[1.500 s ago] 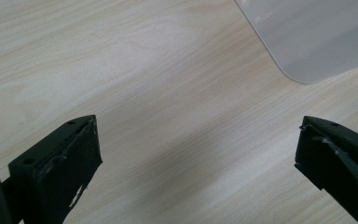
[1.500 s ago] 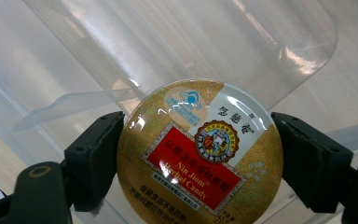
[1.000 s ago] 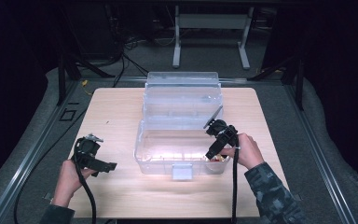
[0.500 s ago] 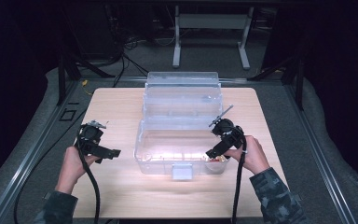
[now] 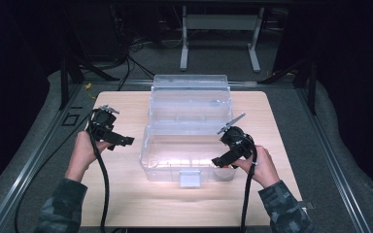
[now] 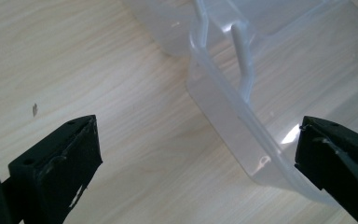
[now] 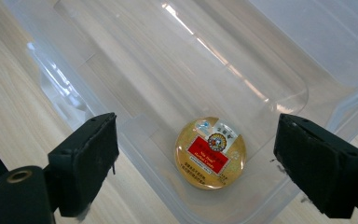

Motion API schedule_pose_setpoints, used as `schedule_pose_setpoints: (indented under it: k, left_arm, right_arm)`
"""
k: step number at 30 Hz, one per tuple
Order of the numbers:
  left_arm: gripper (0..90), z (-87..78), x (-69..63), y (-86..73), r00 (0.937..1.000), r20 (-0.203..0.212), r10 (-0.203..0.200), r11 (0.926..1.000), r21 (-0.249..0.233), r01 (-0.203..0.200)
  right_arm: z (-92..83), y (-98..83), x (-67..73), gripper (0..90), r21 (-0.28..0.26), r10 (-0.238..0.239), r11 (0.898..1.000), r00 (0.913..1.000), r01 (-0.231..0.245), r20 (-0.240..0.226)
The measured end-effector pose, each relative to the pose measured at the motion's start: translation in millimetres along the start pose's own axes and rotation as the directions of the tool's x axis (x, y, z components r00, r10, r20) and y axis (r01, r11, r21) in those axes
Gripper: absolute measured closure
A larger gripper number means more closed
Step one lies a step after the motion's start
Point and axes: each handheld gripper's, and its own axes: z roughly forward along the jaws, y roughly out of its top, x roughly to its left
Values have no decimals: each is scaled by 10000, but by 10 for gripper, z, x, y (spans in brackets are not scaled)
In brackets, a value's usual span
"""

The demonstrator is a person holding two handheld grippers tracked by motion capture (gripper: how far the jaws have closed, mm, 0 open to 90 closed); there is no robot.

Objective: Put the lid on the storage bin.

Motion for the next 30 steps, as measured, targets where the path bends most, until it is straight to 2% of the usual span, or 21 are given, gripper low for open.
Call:
schedule_pose_setpoints:
  k: [5, 9, 13, 15, 19, 22, 23, 25, 30]
  left_arm:
    - [2, 42, -34, 237, 9990, 217, 386, 9993, -28, -385]
    - [2, 69, -38, 421, 9979, 537, 350, 9992, -195, -340]
    - [2, 88, -63, 584, 9980, 441, 461, 9986, -276, -449]
    - [2, 104, -89, 675, 9964, 565, 626, 9975, -365, -606]
    - [2, 172, -127, 817, 9930, 647, 985, 9945, -423, -958]
    - [2, 249, -136, 911, 9921, 698, 1038, 9941, -378, -1014]
    - [2, 272, -131, 940, 9912, 835, 1022, 9944, -354, -995]
    - [1, 303, -124, 996, 9911, 790, 1067, 9941, -282, -1047]
    - [2, 339, -125, 1113, 9896, 797, 1198, 9915, -614, -1151]
  right_arm:
    - [-6, -22, 26, 139, -49, 51, 10000, 10000, -51, 29]
    - [-13, -54, 33, 142, -200, 97, 9998, 9999, -97, 30]
    - [-10, -84, 33, 145, -172, 90, 9998, 9999, -89, 83]
    - [-17, -95, 35, 146, -201, 100, 9997, 9999, -99, 47]
    - [-7, -114, 58, 148, -252, 79, 9997, 10000, -80, -50]
    - [7, -126, 74, 149, -244, 141, 9996, 9999, -143, -54]
    - [10, -130, 77, 149, -259, 140, 9996, 9999, -142, -69]
    - [12, -141, 83, 151, -273, 145, 9995, 9999, -146, -24]
    - [29, -164, 98, 153, -271, 159, 9995, 9999, -160, -37]
